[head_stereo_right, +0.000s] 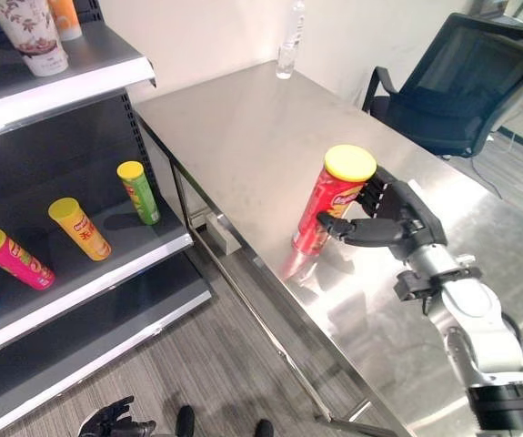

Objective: Put the goods on the table back onto the shelves and tidy them up.

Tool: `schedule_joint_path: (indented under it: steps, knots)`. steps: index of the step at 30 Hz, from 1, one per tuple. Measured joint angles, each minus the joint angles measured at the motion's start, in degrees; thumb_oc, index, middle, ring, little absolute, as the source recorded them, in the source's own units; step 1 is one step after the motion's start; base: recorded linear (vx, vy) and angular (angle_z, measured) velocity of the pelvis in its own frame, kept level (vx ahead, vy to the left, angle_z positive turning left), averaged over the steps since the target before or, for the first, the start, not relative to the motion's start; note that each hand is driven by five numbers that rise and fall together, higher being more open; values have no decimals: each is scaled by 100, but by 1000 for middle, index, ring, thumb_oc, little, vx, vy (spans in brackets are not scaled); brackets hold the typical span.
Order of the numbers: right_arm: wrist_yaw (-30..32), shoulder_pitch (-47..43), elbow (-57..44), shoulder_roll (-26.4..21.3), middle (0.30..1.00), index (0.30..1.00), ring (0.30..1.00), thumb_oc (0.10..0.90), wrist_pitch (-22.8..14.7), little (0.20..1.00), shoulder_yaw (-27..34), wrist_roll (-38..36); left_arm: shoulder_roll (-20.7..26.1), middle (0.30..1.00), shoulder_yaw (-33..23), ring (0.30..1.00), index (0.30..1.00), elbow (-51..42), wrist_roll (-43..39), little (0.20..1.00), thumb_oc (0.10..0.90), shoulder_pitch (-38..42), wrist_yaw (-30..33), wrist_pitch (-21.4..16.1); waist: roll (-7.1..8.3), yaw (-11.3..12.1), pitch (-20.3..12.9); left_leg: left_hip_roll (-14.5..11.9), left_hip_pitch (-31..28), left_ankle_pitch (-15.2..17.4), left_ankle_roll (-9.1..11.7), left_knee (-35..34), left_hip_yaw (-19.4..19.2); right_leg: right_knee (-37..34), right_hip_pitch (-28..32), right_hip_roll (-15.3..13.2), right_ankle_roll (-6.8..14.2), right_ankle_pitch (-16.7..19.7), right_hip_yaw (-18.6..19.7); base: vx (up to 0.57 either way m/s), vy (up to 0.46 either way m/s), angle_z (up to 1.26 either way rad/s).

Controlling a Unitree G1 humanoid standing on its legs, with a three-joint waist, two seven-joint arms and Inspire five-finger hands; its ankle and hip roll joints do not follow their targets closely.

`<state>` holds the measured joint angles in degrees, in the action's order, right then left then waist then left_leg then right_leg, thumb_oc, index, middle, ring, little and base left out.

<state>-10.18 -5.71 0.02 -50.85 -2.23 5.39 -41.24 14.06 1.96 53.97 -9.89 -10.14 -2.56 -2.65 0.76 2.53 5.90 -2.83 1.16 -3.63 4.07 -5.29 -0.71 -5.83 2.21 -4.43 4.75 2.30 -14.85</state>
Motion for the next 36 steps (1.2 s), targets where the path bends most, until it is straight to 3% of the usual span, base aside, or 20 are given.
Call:
schedule_joint_path:
  steps: [10,19,31,33,34,35,36]
  knots:
    - [175,-293,0,269,900,900,900,800,-15,900,-68,-74,-3,900,1,900,900,0,-95,900,800,4,72,1,70,26,42,9,17,-11,-16,-1,101,-9,22,-3,14,-11,-79,9,1,3]
    - [177,-440,0,325,900,900,900,800,-219,900,-68,-404,-3,900,0,900,900,-1,-131,900,800,24,71,1,94,151,56,13,14,-12,-17,0,107,-13,28,-7,18,-15,-85,1,0,1]
    - [191,-640,1,316,900,900,900,800,-226,900,-69,-421,-1,900,-2,900,900,-4,-135,900,800,31,73,1,133,158,80,17,4,-18,-26,0,125,1,55,-9,18,-14,-122,2,1,1]
    - [191,-646,1,291,658,658,658,638,-226,658,-82,-420,0,900,-1,900,900,-8,-135,900,800,33,73,1,142,161,84,19,5,-19,-27,0,125,2,55,-9,18,-14,-125,0,0,0]
    - [191,-660,13,225,465,465,465,510,-227,465,-136,-419,1,900,-1,900,900,-8,-135,900,800,34,73,1,144,157,86,19,5,-20,-27,0,126,1,55,-10,18,-14,-125,0,0,0]
    - [191,-676,29,157,465,465,465,510,-227,465,-192,-419,2,900,-1,900,900,-8,-135,900,800,34,73,1,147,156,87,19,5,-20,-27,0,127,1,56,-10,18,-15,-126,0,0,0]
    - [191,-678,31,124,300,300,300,400,-227,300,-209,-418,2,900,-1,900,900,-9,-135,900,800,36,73,0,155,155,91,18,4,-20,-27,0,127,1,56,-9,19,-15,-127,0,0,0]
